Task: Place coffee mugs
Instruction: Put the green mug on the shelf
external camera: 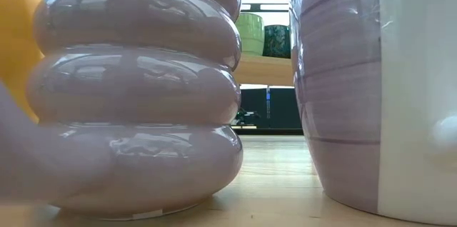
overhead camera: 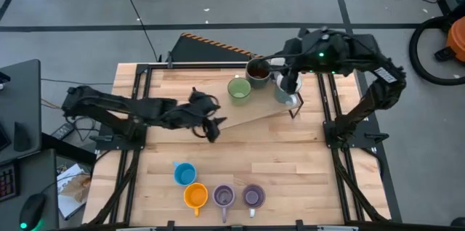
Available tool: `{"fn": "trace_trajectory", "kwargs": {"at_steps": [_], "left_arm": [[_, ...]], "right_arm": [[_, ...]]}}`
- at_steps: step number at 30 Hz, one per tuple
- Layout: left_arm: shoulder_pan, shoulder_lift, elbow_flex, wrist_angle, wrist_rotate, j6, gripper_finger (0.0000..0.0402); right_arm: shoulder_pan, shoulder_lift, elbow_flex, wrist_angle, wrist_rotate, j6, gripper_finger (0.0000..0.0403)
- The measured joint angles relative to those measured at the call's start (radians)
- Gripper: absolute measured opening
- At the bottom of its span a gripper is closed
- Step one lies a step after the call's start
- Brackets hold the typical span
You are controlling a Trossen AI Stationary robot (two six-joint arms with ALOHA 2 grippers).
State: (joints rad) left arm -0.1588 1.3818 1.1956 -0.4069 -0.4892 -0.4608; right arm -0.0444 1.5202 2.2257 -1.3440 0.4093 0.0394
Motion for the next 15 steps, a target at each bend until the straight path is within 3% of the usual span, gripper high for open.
{"fn": "trace_trajectory", "kwargs": {"at_steps": [6, 10, 15], "left_arm": [[0.012, 0.104, 0.0, 0.073, -0.058, -0.019, 0.0292], [0.007, 0.113, 0.003, 0.09, -0.128, -0.032, 0.0294], [-0.01, 0.113, 0.085, 0.053, -0.162, 0.09, 0.0289]], "right_arm": [[0.032, -0.021, 0.0, -0.012, -0.012, -0.01, 0.0185], [0.046, -0.021, 0.0, -0.055, -0.013, -0.057, 0.0185], [0.045, -0.021, 0.0, -0.09, -0.013, -0.079, 0.0185]]}}
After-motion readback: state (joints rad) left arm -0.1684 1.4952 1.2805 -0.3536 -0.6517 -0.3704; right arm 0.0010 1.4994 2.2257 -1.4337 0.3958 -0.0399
